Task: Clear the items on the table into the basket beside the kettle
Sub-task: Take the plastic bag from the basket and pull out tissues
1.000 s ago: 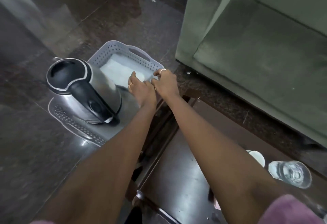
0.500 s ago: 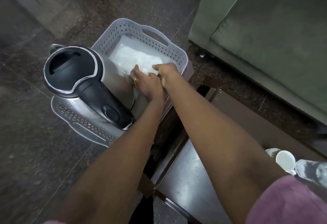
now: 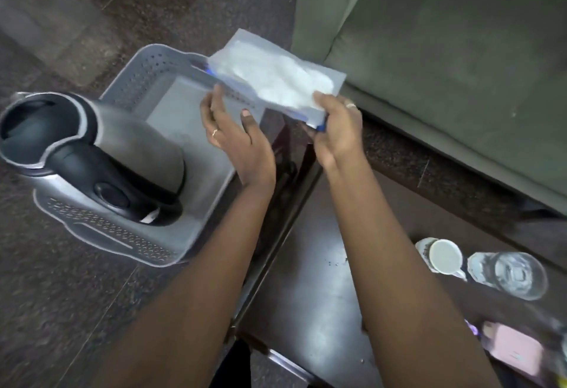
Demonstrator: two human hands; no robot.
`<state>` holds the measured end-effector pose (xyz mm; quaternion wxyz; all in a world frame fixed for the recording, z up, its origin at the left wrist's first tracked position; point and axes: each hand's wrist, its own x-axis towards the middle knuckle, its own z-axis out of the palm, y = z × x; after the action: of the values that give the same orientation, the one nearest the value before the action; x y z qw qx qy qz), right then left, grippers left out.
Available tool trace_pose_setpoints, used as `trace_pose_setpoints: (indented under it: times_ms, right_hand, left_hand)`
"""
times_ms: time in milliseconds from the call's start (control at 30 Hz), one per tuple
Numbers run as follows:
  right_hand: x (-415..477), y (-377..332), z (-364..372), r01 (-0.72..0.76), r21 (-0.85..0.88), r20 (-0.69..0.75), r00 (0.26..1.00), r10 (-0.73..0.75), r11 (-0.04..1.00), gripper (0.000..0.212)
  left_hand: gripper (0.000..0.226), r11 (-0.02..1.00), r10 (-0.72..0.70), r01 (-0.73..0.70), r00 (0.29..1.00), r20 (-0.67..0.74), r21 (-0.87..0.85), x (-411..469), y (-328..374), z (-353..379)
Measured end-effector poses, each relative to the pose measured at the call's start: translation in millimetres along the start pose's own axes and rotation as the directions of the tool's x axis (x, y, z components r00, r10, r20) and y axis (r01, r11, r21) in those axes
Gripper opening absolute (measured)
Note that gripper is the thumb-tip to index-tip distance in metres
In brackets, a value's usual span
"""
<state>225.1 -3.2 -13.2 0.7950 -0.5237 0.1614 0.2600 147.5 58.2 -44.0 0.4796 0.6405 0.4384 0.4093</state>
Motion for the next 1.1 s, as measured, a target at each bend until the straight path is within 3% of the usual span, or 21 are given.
trace_pose_setpoints:
  times_ms: [100, 200, 300, 467, 633, 767, 800, 867, 900, 933, 1000, 1100]
  right_hand:
    - [-11, -17, -63, -0.112, 0.055, -0.099, 0.988, 0.117, 0.992, 0.014]
    - [-26, -20, -123, -0.268, 0.049, -0.197, 0.942, 0.272, 0.962, 0.015]
    - [-42, -17, -172, -0.419, 0.130, -0.228, 0.869, 0.439, 0.898, 0.020]
    - [-65, 1, -226, -0.620, 0.116, -0.179, 0.755, 0.631, 0.776, 0.033]
    - [-84, 19, -264, -0.639, 0.266, -0.194, 0.698, 0.689, 0.722, 0.030]
    - [-96, 25, -291, -0.595, 0.385, -0.243, 0.673, 0.699, 0.706, 0.063]
    - [-98, 27, -295, -0.596, 0.324, -0.290, 0.677, 0.677, 0.735, 0.064]
    - [-105, 31, -297, -0.579, -0.044, -0.508, 0.715, 0.481, 0.814, 0.055]
    - [-108, 35, -300, -0.525, -0.307, -0.594, 0.757, 0.271, 0.793, 0.047]
    - [-110, 39, -302, -0.414, -0.546, -0.568, 0.822, 0.042, 0.728, 0.037]
    - [-117, 42, -300, -0.087, -0.809, -0.266, 0.936, -0.231, 0.582, 0.024]
    - [-123, 52, -292, 0.214, -0.915, 0.136, 0.962, -0.236, 0.343, 0.040]
  left_hand:
    - [0.055, 0.981, -0.161, 0.171, 0.982, 0.099, -0.096, -34, 0, 20]
    - [0.056, 0.942, -0.248, 0.304, 0.916, 0.315, -0.141, -87, 2, 41]
    - [0.056, 0.948, -0.274, 0.317, 0.853, 0.444, -0.023, -143, -3, 55]
    - [0.049, 0.937, -0.345, 0.276, 0.830, 0.438, 0.216, -206, -19, 58]
    - [0.027, 0.859, -0.466, 0.327, 0.817, 0.339, 0.393, -239, -34, 48]
    - [0.022, 0.822, -0.530, 0.421, 0.813, 0.243, 0.384, -250, -41, 44]
    - [0.020, 0.823, -0.541, 0.448, 0.805, 0.243, 0.350, -251, -43, 45]
    - [0.017, 0.824, -0.549, 0.470, 0.799, 0.243, 0.316, -249, -44, 45]
    - [0.016, 0.828, -0.543, 0.466, 0.804, 0.242, 0.311, -247, -45, 45]
    - [0.016, 0.831, -0.538, 0.464, 0.809, 0.237, 0.306, -244, -45, 44]
    - [0.016, 0.833, -0.537, 0.471, 0.814, 0.222, 0.291, -238, -45, 41]
    - [0.013, 0.838, -0.537, 0.478, 0.809, 0.239, 0.262, -232, -48, 36]
